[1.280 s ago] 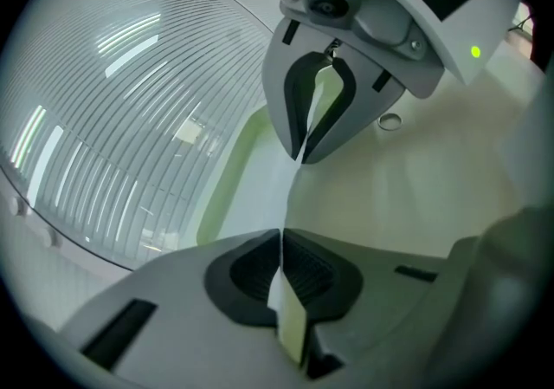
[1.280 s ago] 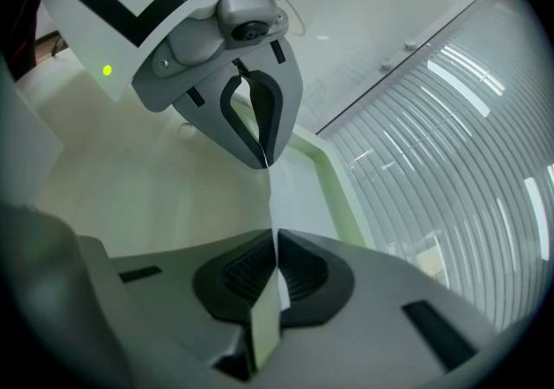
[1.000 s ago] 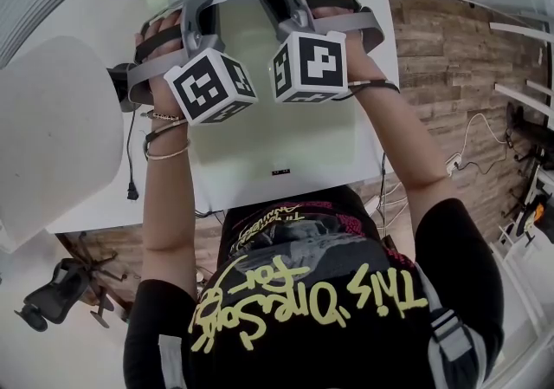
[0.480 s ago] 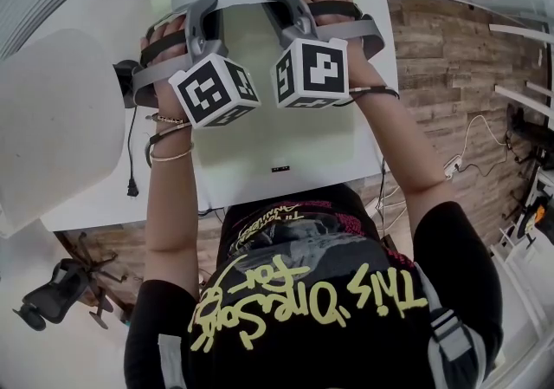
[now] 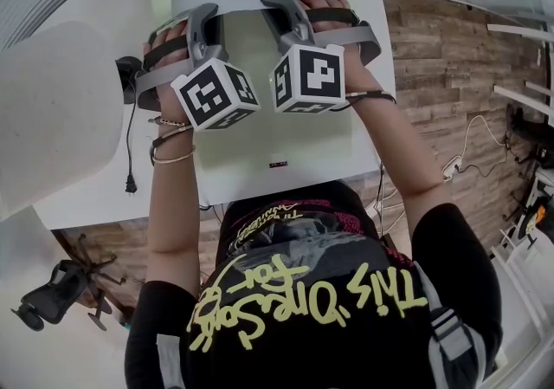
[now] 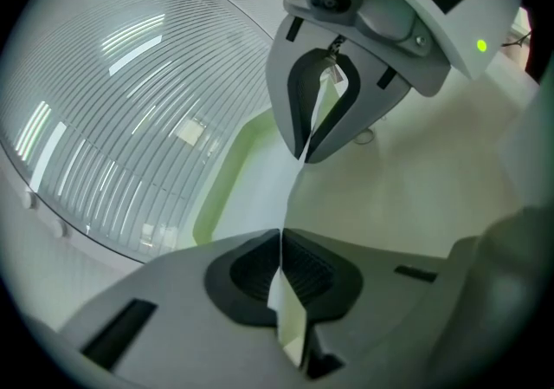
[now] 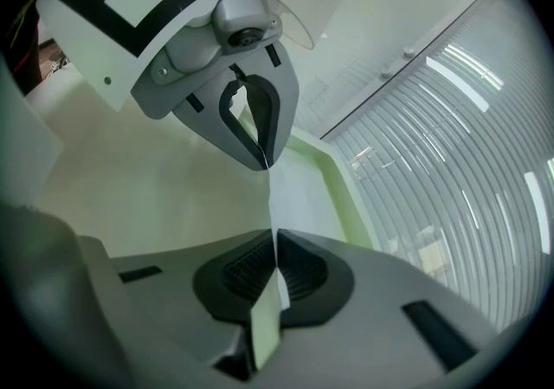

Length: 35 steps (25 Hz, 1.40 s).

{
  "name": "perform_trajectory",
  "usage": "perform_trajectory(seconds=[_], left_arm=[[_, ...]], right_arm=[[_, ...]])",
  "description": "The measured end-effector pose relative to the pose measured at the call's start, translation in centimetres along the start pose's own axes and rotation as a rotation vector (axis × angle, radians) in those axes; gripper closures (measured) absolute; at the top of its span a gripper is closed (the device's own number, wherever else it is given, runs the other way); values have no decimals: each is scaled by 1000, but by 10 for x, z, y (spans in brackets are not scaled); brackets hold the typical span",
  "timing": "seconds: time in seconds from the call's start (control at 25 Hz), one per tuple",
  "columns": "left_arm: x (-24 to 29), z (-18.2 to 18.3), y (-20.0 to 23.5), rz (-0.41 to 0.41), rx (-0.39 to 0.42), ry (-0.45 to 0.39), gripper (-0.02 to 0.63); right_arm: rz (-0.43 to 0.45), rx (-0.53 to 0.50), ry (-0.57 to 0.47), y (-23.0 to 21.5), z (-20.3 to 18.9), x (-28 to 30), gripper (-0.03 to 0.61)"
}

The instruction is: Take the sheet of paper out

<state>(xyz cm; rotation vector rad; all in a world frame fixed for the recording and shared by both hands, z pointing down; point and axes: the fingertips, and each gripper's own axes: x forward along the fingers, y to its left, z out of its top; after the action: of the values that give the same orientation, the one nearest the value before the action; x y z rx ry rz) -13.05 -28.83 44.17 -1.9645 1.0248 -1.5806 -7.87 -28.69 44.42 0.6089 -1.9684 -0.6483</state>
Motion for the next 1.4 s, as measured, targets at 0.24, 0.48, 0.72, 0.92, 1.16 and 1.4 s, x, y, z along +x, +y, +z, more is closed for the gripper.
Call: perform_trajectory(seconds=[0.24, 0.48, 0.72, 0.92, 1.16, 1.4], left_arm=[[-6, 0, -4, -2, -2, 1, 606], [-11, -3, -12, -7, -9, 7, 606], [-17, -4, -20, -10, -19, 10, 606], [-20, -6, -24, -12, -23, 11, 606], [-26, -6, -30, -15, -35, 13, 606], [-33, -7, -35, -18, -54, 15, 606]], right_arm=[[-1, 0, -1, 4, 1, -6, 569], [6, -2, -4, 10, 4, -11, 569], [13, 0, -3, 19, 4, -16, 569], [16, 5, -2, 24, 5, -19, 569], [23, 16, -4, 31, 5, -25, 569], [23, 28, -9, 37, 7, -30, 569]])
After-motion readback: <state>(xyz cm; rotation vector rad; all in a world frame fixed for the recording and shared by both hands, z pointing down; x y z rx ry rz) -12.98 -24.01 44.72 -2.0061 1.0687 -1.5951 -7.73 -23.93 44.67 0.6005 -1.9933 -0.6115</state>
